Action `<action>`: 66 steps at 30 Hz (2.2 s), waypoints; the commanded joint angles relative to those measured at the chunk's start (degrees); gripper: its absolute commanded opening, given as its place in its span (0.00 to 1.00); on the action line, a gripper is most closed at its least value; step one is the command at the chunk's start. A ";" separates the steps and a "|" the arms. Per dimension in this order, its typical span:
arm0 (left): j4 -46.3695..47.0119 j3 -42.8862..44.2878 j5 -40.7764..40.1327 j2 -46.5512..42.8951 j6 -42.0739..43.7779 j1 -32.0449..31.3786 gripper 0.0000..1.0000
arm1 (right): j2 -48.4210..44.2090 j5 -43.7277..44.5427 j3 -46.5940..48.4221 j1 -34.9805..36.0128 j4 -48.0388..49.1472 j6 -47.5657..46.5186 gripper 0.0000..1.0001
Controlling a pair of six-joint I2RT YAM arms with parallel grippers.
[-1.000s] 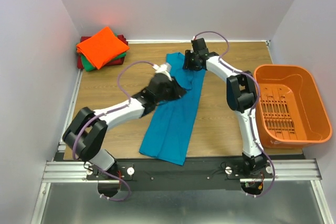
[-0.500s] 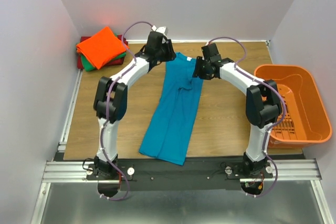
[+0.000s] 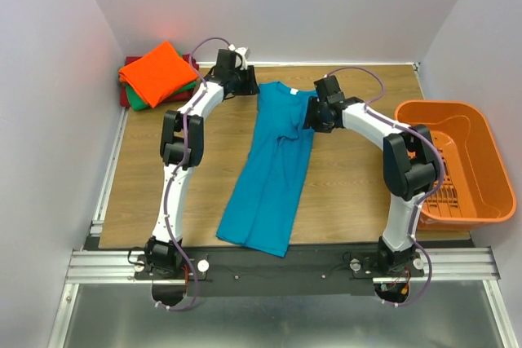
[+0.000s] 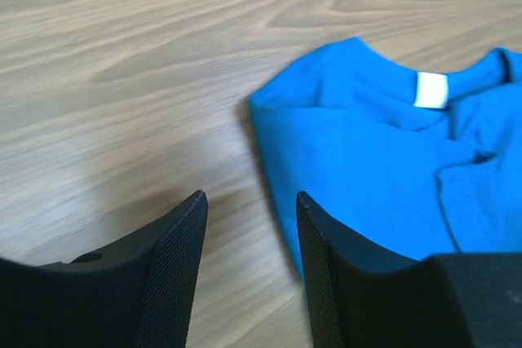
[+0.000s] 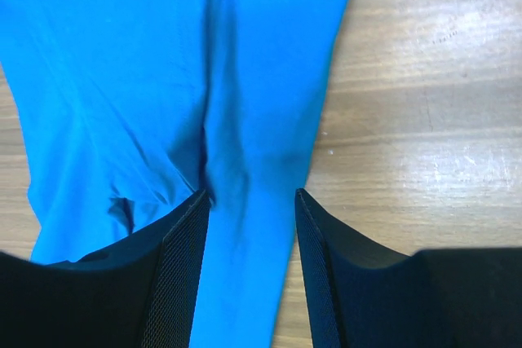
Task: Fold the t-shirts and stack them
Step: Fold the tshirt
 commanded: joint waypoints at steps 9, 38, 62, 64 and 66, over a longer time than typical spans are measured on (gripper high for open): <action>6.80 -9.41 3.04 -5.60 2.70 -3.04 0.56 | -5.10 2.65 -12.46 -0.71 3.33 0.95 0.54; 8.20 -9.56 -1.40 -5.07 0.78 -2.08 0.49 | -2.30 -1.05 -14.51 -0.71 7.64 4.92 0.52; 21.19 7.23 2.30 8.21 -13.98 4.50 0.00 | 22.75 1.85 16.88 -2.46 4.04 -0.27 0.48; 21.47 10.90 4.48 10.31 -15.91 5.73 0.00 | 22.49 0.54 15.83 -3.42 3.08 0.52 0.57; 22.43 13.29 6.86 11.46 -16.71 6.17 0.11 | 21.35 0.44 14.07 -4.04 2.98 0.78 0.63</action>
